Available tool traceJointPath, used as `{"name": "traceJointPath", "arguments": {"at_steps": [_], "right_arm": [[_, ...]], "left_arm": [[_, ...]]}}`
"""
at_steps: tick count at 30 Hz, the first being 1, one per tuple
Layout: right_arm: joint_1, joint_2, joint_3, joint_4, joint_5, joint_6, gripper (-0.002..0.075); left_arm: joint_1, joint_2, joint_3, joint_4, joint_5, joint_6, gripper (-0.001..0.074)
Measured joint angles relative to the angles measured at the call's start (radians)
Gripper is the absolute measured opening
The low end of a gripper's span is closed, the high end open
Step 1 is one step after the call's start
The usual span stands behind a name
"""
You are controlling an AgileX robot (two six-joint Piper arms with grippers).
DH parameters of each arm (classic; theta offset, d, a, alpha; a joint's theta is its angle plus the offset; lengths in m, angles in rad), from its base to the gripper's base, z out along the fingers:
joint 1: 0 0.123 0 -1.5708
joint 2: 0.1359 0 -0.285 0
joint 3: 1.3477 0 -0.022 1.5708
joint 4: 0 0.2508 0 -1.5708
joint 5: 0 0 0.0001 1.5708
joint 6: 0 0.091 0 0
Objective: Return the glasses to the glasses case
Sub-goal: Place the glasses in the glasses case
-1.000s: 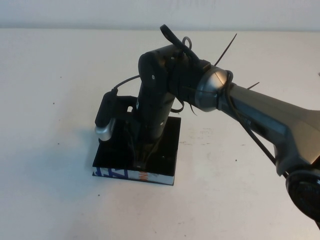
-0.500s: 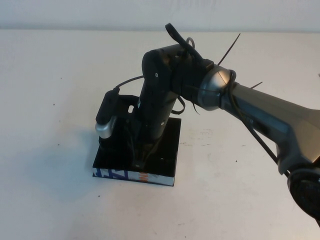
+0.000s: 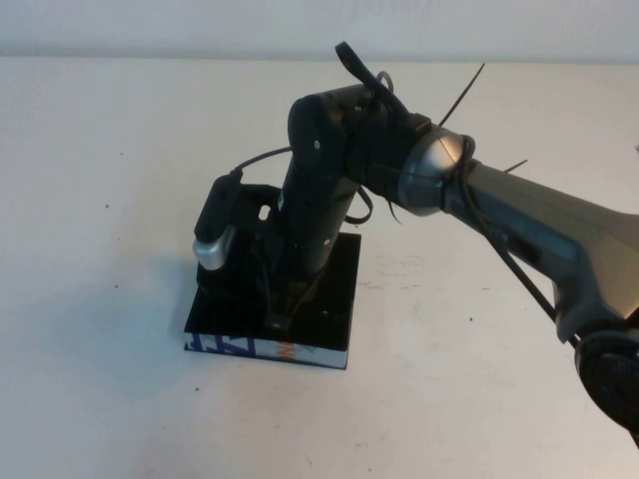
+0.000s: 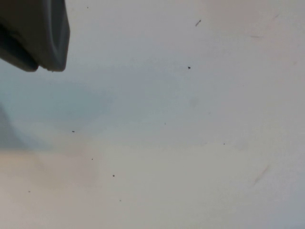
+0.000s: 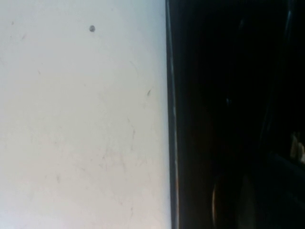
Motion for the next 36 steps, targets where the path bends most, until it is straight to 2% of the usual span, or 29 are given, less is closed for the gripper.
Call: {"name": "traceJointPath", "arguments": {"at_steps": [9, 16, 22, 28, 31, 34, 36], "right_arm": [[0.0, 0.0, 0.0, 0.0, 0.0, 0.0, 0.0078], [-0.002, 0.0, 0.0, -0.011, 0.0, 0.004, 0.029], [-0.002, -0.02, -0.002, -0.06, 0.0, 0.004, 0.0333], [-0.002, -0.037, -0.071, -0.078, 0.004, 0.05, 0.0309], [-0.002, -0.054, -0.089, -0.086, 0.006, 0.129, 0.0224], [-0.002, -0.086, -0.09, -0.103, 0.008, 0.218, 0.0087], [-0.002, -0.104, -0.09, -0.109, 0.01, 0.257, 0.003]], "left_arm": [[0.0, 0.0, 0.0, 0.0, 0.0, 0.0, -0.0001], [0.0, 0.0, 0.0, 0.0, 0.0, 0.0, -0.0001], [0.0, 0.0, 0.0, 0.0, 0.0, 0.0, -0.0001], [0.0, 0.0, 0.0, 0.0, 0.0, 0.0, -0.0001], [0.0, 0.0, 0.0, 0.0, 0.0, 0.0, -0.0001], [0.0, 0.0, 0.0, 0.0, 0.0, 0.0, -0.0001], [0.0, 0.0, 0.0, 0.0, 0.0, 0.0, -0.0001]]}}
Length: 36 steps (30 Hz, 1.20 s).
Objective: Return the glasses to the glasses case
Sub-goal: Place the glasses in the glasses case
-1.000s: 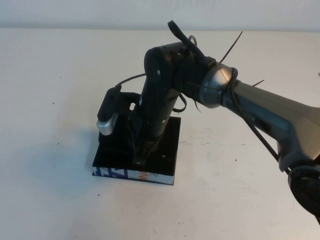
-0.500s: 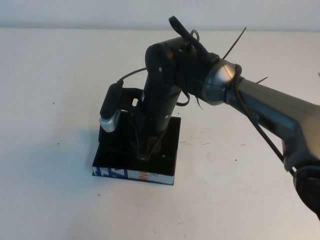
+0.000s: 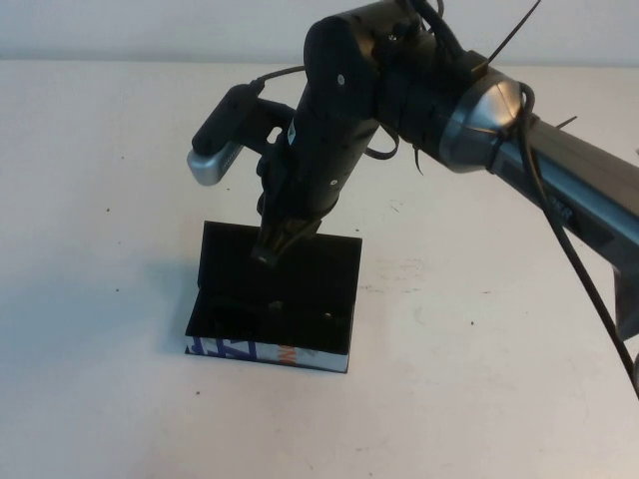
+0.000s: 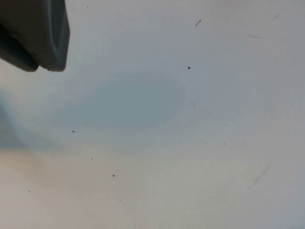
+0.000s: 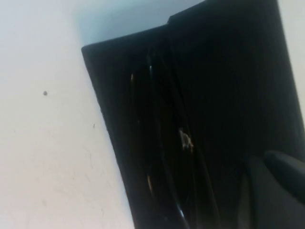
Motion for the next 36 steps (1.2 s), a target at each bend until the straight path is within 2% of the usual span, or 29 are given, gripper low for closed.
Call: {"name": "traceJointPath", "arguments": {"at_steps": [5, 25, 28, 33, 36], "right_arm": [[0.0, -0.019, -0.002, -0.008, 0.004, 0.032, -0.0008], [0.0, -0.022, -0.002, 0.02, 0.008, 0.034, -0.0011], [0.0, -0.023, -0.002, 0.022, 0.008, 0.036, -0.0011], [0.0, -0.024, -0.002, 0.025, 0.008, 0.087, -0.0011], [0.0, -0.024, -0.002, 0.025, 0.008, 0.11, -0.0012]], "left_arm": [[0.0, 0.0, 0.0, 0.0, 0.0, 0.0, -0.0001], [0.0, 0.0, 0.0, 0.014, -0.01, 0.002, -0.0001], [0.0, 0.0, 0.0, 0.007, -0.106, -0.017, -0.0001], [0.0, 0.0, 0.0, -0.101, -0.377, -0.151, -0.0001], [0.0, 0.0, -0.013, -0.171, -0.406, -0.233, -0.0001]]}}
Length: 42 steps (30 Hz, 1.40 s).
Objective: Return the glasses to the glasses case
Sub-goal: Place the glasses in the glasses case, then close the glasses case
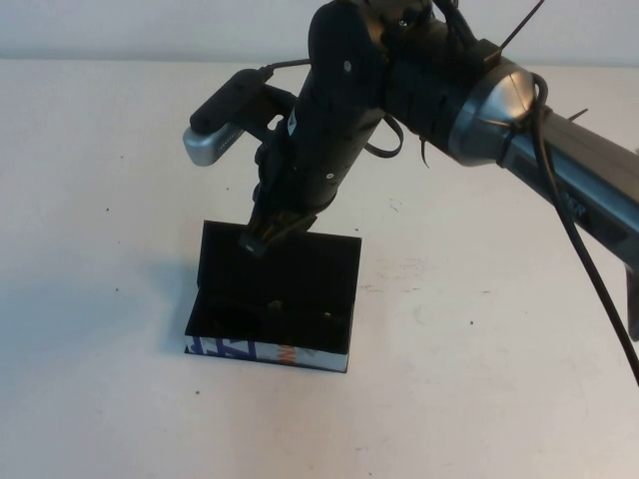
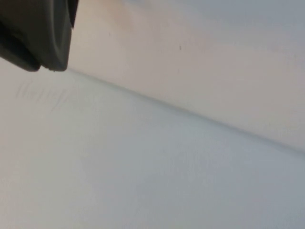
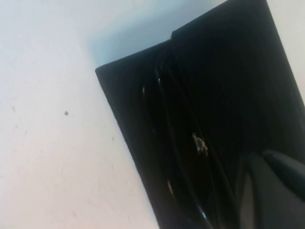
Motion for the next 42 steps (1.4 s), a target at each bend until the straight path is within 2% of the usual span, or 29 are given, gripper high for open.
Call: {"name": "traceJointPath", "arguments": {"at_steps": [4, 7, 11, 15, 19, 24, 27, 31, 34, 42], "right_arm": [[-0.001, 0.0, 0.0, 0.0, 0.0, 0.046, -0.0012], [-0.007, 0.0, 0.0, 0.0, 0.002, 0.077, -0.0012], [-0.03, -0.002, 0.0, 0.0, 0.002, 0.116, -0.0012], [-0.053, -0.002, 0.0, 0.002, 0.004, 0.125, -0.0012], [-0.062, -0.002, 0.0, 0.004, 0.004, 0.129, -0.0011], [-0.062, -0.002, 0.0, 0.004, 0.004, 0.129, -0.0012], [-0.062, -0.002, 0.0, 0.0, 0.004, 0.129, -0.0012], [-0.064, -0.002, 0.0, -0.002, -0.001, 0.144, -0.0011], [-0.08, -0.002, 0.0, 0.006, -0.04, 0.172, -0.0011], [-0.149, 0.032, -0.002, 0.098, -0.163, 0.186, -0.0012]], "left_arm": [[-0.016, 0.118, -0.105, -0.059, 0.218, -0.06, -0.0001], [-0.051, 0.31, -0.223, -0.071, 0.375, -0.007, -0.0001], [-0.11, 0.589, -0.432, -0.098, 0.598, 0.165, -0.0001], [-0.124, 0.82, -0.577, -0.268, 0.758, 0.471, -0.0001], [-0.124, 0.975, -0.625, -0.505, 0.818, 0.751, -0.0001], [-0.115, 1.105, -0.627, -0.595, 0.823, 0.897, -0.0001], [-0.07, 1.161, -0.627, -0.676, 0.823, 1.009, -0.0001], [0.013, 1.266, -0.633, -0.885, 0.845, 1.212, -0.0001], [0.032, 1.358, -0.635, -1.04, 0.85, 1.349, -0.0001], [0.015, 1.581, -0.637, -1.173, 0.844, 1.535, -0.0001]]}}
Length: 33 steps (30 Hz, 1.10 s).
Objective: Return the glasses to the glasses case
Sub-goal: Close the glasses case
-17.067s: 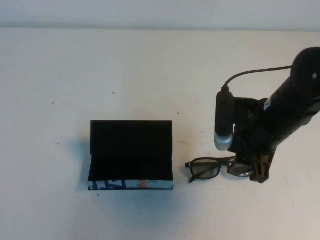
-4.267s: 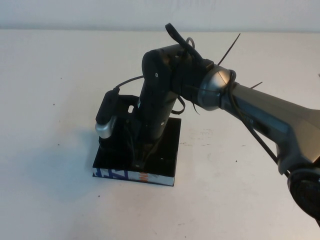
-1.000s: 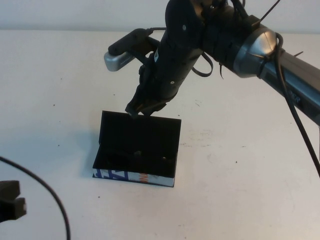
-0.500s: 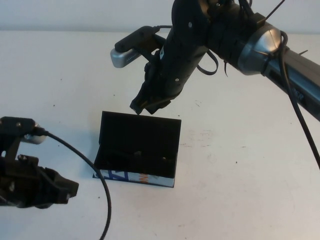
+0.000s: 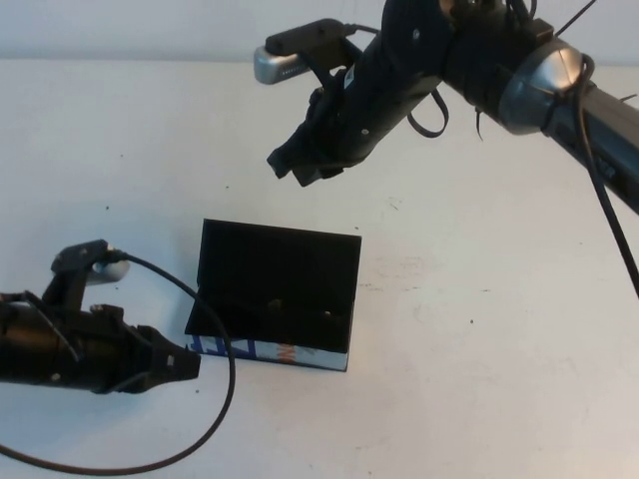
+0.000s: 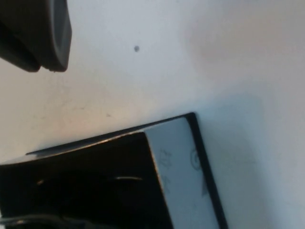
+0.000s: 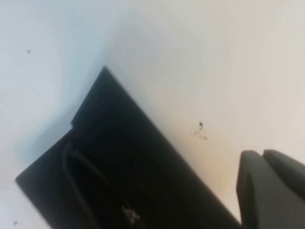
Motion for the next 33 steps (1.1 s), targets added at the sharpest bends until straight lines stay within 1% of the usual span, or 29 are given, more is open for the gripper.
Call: {"name": "traceJointPath", "arguments": {"at_steps": [2, 7, 14, 19, 23, 30, 33], "right_arm": [[-0.009, 0.02, 0.0, 0.01, -0.018, 0.001, -0.0012], [-0.018, 0.064, 0.0, 0.03, -0.044, 0.001, -0.0011], [-0.026, 0.119, 0.0, 0.043, -0.091, 0.001, -0.0011], [-0.026, 0.162, 0.0, 0.072, -0.083, -0.004, -0.0012], [-0.026, 0.164, 0.0, 0.106, -0.031, -0.017, -0.0011], [-0.026, 0.164, -0.006, 0.16, 0.124, -0.051, -0.0011], [-0.024, 0.164, -0.027, 0.163, 0.145, -0.055, -0.0012]], "left_arm": [[-0.002, 0.039, 0.0, -0.031, -0.006, 0.049, -0.0001], [-0.004, 0.114, -0.002, -0.18, -0.014, 0.193, -0.0001], [-0.004, 0.185, -0.006, -0.249, -0.023, 0.279, -0.0001], [-0.004, 0.215, -0.006, -0.293, -0.023, 0.323, -0.0001], [-0.004, 0.224, -0.006, -0.317, -0.025, 0.342, -0.0001], [-0.004, 0.227, -0.008, -0.333, -0.025, 0.357, -0.0001], [-0.004, 0.227, -0.008, -0.342, -0.025, 0.361, -0.0001]]}}
